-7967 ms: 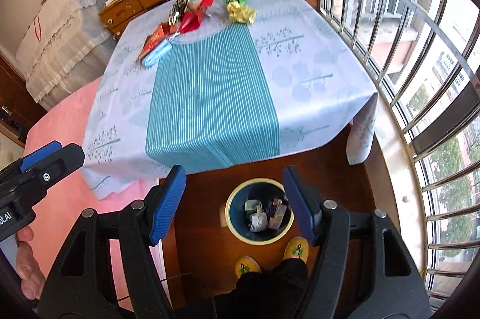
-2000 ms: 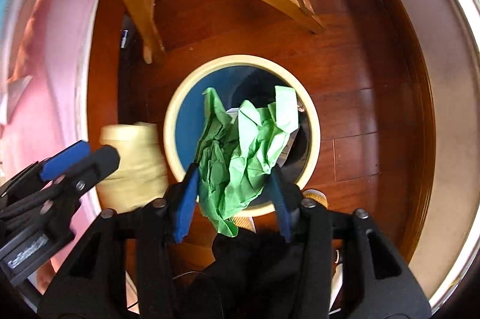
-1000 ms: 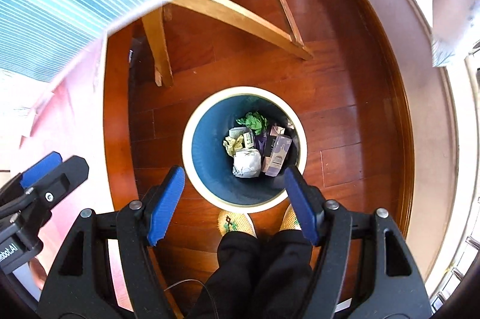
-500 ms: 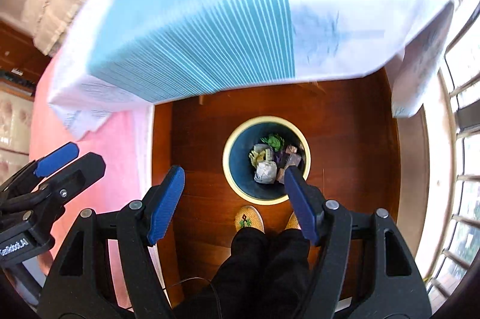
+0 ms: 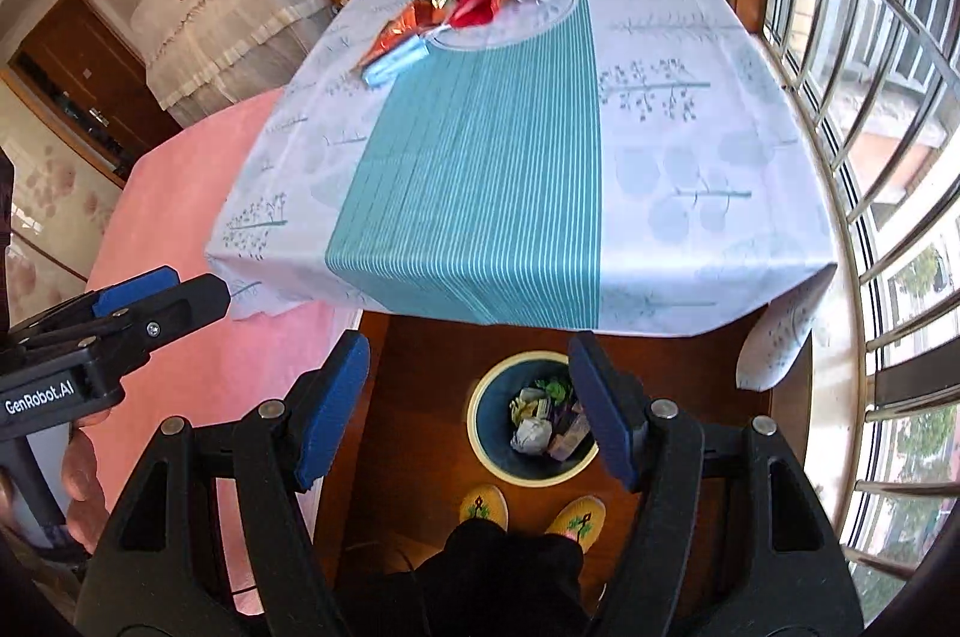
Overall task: Collect trash
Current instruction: 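Raise both tools and reach toward the orange packets and blue mask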
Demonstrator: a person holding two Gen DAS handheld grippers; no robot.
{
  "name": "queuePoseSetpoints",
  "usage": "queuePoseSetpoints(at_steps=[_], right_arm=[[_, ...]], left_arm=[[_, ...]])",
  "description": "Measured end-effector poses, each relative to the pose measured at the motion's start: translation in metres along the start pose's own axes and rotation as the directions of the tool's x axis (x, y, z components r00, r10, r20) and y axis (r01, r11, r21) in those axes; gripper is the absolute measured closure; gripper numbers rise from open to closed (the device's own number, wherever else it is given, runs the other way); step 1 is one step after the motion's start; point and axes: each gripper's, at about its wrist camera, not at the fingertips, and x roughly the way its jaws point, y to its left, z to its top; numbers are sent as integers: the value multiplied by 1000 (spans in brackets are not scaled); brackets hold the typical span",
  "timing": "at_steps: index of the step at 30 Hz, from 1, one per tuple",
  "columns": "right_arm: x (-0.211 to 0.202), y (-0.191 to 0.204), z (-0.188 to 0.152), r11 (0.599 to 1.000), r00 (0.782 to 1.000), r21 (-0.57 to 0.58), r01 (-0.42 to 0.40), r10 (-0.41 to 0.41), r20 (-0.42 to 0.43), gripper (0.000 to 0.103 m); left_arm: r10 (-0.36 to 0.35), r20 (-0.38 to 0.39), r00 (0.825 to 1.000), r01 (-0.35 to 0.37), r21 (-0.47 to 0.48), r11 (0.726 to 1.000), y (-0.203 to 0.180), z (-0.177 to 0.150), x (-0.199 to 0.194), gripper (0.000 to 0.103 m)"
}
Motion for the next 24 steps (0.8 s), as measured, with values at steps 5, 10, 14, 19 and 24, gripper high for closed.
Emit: queuePoseSetpoints(at_steps=[5,10,14,19,24], right_arm=[[-15,0,27,999,998,-36,-30,32,59,37],[-20,0,58,997,993,-55,-58,63,95,37],[-20,0,78,995,990,-59,-75,81,113,37],[-12,4,101,995,989,-65,-77,85,122,37],[5,12,126,997,987,-61,-45,54,152,37]], left_arm=[[38,54,998,-35,-51,998,-1,28,-22,21],[69,84,994,-65,-52,997,-6,51,-35,21],[117,92,989,-114,-39,993,-10,70,-40,21],[141,114,984,-140,-11,990,-5,97,-41,21],[125,89,988,-127,22,992,12,139,-23,21]])
